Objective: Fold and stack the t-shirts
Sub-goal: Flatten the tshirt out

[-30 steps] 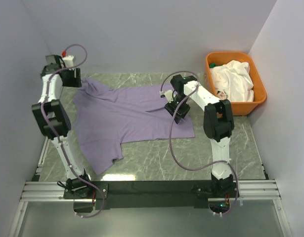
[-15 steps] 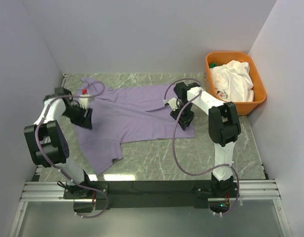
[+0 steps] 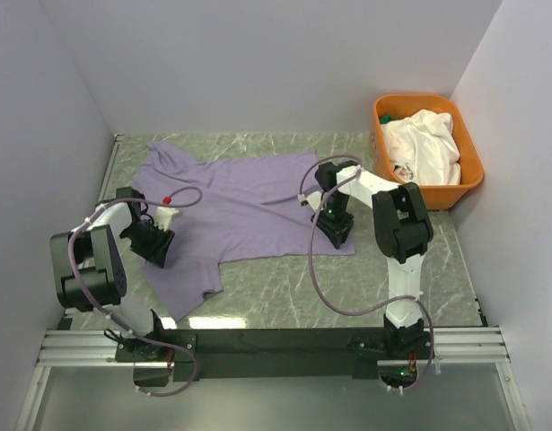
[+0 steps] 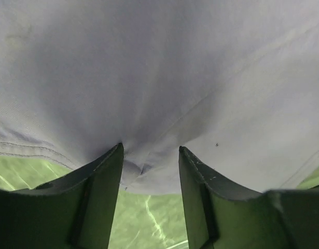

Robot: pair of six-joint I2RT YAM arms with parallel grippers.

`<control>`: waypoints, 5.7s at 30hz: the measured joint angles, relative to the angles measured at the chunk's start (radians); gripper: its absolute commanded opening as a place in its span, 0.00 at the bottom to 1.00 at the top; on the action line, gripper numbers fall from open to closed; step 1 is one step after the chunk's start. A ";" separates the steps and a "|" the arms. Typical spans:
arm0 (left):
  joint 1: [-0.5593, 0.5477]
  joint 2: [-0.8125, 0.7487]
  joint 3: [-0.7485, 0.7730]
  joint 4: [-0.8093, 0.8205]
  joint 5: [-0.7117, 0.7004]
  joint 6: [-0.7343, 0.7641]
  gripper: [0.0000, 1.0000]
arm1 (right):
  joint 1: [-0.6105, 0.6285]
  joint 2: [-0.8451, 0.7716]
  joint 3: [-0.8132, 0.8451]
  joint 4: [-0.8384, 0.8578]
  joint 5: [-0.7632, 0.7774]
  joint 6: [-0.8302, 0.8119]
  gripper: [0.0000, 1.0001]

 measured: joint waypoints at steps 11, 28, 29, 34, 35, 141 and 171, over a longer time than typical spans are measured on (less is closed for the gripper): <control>0.038 -0.229 -0.132 -0.211 -0.080 0.184 0.54 | 0.160 -0.179 -0.298 -0.060 -0.068 -0.074 0.45; 0.090 0.198 0.608 -0.092 0.207 -0.107 0.62 | -0.036 0.212 0.668 0.012 -0.036 0.062 0.42; 0.090 0.223 0.628 -0.080 0.212 -0.129 0.62 | -0.036 0.248 0.686 0.033 -0.022 0.071 0.42; 0.080 0.315 0.685 -0.028 0.221 -0.224 0.63 | -0.034 0.342 0.694 0.122 0.058 0.105 0.41; 0.076 0.322 0.686 -0.023 0.220 -0.234 0.63 | -0.034 0.351 0.695 0.136 0.073 0.107 0.40; 0.087 0.548 1.143 -0.061 0.311 -0.310 0.68 | -0.125 0.242 0.785 0.021 0.016 0.070 0.57; 0.064 0.640 1.086 0.068 0.275 -0.376 0.67 | -0.153 0.498 0.902 0.179 0.008 0.094 0.55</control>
